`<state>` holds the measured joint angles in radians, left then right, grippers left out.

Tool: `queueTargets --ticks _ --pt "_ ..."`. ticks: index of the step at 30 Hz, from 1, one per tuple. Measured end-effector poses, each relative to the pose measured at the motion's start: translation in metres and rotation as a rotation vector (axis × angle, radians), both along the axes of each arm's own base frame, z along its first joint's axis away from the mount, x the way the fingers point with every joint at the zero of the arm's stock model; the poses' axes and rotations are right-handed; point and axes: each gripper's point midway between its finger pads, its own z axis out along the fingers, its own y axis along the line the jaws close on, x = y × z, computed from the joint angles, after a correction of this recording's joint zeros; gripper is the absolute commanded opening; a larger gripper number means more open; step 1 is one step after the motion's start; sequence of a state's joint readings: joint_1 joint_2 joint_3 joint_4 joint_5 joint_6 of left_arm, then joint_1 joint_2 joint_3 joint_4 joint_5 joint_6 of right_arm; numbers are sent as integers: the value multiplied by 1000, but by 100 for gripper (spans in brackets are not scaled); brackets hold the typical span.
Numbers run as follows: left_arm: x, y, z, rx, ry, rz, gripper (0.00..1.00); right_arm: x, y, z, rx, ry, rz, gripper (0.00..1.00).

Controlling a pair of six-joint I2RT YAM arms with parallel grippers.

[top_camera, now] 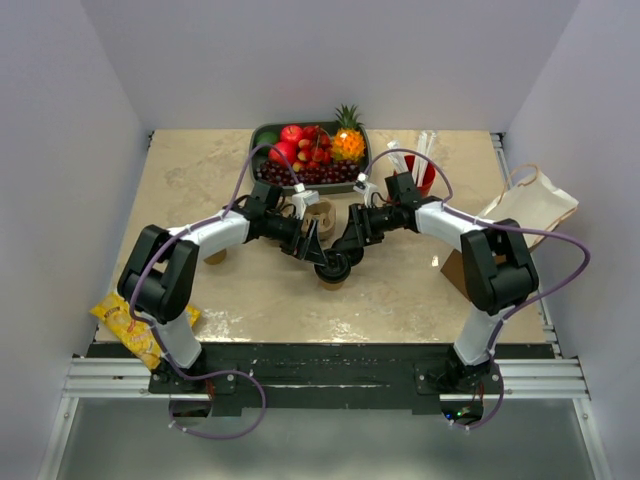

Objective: Pack the takeout coffee

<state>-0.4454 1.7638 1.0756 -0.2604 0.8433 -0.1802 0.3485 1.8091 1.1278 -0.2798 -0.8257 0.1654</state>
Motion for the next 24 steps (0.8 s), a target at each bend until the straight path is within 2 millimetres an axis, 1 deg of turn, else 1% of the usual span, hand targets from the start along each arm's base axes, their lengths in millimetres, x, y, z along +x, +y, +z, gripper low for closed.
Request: queueTargets --ticks 8,16,20,23,24 --pt "-1 0 -2 -2 22 9 84 -1 1 -2 -15 9 -8 59" --pt "-1 6 -8 -19 85 41 83 -1 4 -4 -47 -12 -11 58" --pt "-2 8 -9 -33 100 44 84 -2 5 -4 -50 -17 -8 59" --pt "-2 7 -7 -45 93 36 87 -2 5 0 -53 -43 4 63" --pt "-2 6 -5 -50 85 32 88 -3 5 0 -57 -54 9 66"
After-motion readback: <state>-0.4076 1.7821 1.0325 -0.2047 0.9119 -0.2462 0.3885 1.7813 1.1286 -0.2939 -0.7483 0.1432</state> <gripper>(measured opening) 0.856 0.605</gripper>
